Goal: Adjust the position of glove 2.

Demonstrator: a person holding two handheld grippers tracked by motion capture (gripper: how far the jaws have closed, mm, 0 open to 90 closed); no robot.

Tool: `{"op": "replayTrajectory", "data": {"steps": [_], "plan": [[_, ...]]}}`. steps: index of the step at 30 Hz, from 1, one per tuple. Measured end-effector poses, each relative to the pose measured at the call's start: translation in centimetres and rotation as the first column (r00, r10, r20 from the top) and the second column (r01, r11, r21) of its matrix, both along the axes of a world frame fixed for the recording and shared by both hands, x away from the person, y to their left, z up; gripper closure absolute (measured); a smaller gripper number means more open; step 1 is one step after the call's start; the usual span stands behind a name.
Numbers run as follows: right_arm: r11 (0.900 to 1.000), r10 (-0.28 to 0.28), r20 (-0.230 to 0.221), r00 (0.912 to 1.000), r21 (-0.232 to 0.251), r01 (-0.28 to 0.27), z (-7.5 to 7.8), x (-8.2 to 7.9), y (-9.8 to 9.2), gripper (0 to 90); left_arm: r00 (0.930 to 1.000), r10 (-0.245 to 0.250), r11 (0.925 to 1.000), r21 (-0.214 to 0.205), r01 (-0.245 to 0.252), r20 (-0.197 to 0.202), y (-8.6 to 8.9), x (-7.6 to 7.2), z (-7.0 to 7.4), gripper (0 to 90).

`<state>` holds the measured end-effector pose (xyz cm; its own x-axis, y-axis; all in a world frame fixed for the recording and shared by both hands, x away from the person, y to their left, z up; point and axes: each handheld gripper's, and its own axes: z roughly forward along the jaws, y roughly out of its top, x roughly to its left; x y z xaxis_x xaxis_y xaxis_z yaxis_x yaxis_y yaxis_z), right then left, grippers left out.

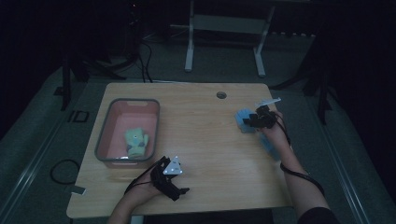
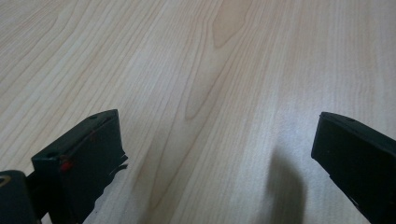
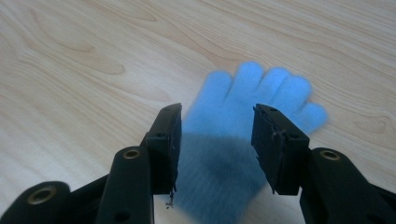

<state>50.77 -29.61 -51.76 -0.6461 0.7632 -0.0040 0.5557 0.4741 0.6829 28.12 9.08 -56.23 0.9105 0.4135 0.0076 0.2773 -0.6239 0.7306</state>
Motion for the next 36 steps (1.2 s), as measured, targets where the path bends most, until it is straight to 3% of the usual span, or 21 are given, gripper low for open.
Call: {"op": "replayTrajectory", "data": {"steps": [3, 8, 9, 12, 15, 21, 26, 32, 36], "plan": [[0.9999, -0.004, -0.005, 1.0, -0.012, 0.004, -0.4, 0.5, 0.2, 52.3, 0.9999, -0.01, 0.9998, -0.018, 0.01, -0.013, 0.2, 0.0, 0.1, 2.4], [0.998, 0.004, -0.042, 0.9991, -0.063, -0.007, -2.3, 0.9, 0.6, 51.8, 0.9999, -0.016, 0.9999, -0.005, 0.016, -0.001, 0.2, -0.1, 0.0, 2.4], [0.9989, -0.001, -0.04, 0.9992, -0.048, -0.001, -2.4, 0.9, 0.5, 52.6, 0.9998, -0.019, 0.9998, 0.0, 0.019, 0.003, 0.2, -0.1, 0.0, 2.4], [0.9993, -0.024, -0.046, 0.9987, -0.03, 0.023, -2.6, 0.7, 0.2, 61.0, 0.9998, -0.018, 0.9998, 0.002, 0.018, 0.006, 0.2, -0.2, 0.0, 2.4], [0.9985, -0.029, -0.062, 0.9977, -0.047, 0.026, -2.4, 0.5, 0.4, 75.0, 0.9999, -0.013, 0.9999, 0.003, 0.013, 0.009, 0.3, -0.2, 0.0, 2.4], [0.9956, -0.08, -0.087, 0.993, -0.056, 0.075, -2.1, 0.3, 0.8, 81.4, 0.9998, -0.01, 0.9999, 0.011, 0.01, 0.018, 0.3, -0.4, -0.2, 2.4], [0.9946, -0.099, -0.1, 0.9901, -0.043, 0.095, -1.5, -0.3, 1.1, 83.3, 0.9997, 0.004, 1.0, -0.008, -0.003, 0.024, 0.6, -0.3, -0.1, 2.4], [0.9959, -0.089, -0.056, 0.9945, -0.02, 0.088, 1.5, -2.6, 2.0, 83.9, 0.9997, 0.011, 0.9999, 0.006, -0.011, 0.021, 0.7, -0.4, -0.3, 2.4], [0.9968, -0.074, -0.024, 0.9969, 0.026, 0.075, 3.4, -4.7, 2.9, 83.8, 0.9998, 0.007, 1.0, 0.007, -0.007, 0.02, 0.6, -0.5, -0.3, 2.4]]}}
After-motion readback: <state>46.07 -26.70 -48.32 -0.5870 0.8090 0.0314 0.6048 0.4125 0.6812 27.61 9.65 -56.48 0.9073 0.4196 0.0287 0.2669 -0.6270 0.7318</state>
